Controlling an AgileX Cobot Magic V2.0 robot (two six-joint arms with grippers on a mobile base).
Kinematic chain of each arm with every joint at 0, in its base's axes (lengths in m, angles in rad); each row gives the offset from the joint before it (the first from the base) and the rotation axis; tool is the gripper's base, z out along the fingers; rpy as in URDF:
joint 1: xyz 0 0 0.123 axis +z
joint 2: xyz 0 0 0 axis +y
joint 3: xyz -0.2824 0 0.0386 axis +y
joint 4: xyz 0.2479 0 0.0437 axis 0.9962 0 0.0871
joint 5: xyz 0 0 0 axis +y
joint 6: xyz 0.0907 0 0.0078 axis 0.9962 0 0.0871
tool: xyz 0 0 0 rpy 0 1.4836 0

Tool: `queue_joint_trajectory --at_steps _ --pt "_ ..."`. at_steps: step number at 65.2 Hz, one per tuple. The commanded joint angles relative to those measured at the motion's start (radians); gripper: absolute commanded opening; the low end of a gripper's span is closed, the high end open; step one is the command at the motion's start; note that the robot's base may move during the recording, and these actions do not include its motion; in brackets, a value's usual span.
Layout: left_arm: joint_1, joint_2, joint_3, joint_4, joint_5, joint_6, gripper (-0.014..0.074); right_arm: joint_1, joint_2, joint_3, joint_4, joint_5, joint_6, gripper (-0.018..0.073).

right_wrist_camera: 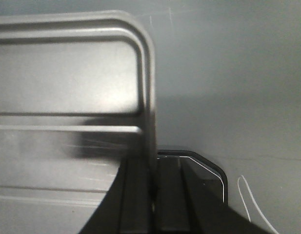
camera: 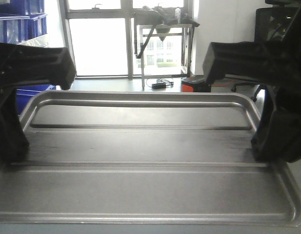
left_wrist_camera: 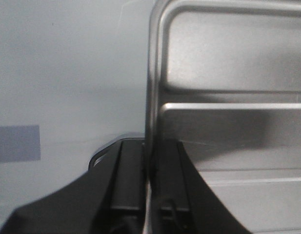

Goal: Grab silver tray and place in blue box
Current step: 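Turn the base while holding the tray level in both grippers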

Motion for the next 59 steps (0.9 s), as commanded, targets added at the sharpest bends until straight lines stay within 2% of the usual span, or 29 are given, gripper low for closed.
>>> queue_joint_trajectory --at_steps 1,59 --pt "-0.01 -0.023 -0.03 0.018 -0.033 -0.01 -0.0006 0.001 -0.023 -0.032 -0.02 -0.042 0.006 0.0053" --pt "-0.01 -0.023 -0.03 0.02 -0.033 -0.01 -0.0006 0.001 -0.023 -0.032 -0.029 -0.04 0.006 0.0053"
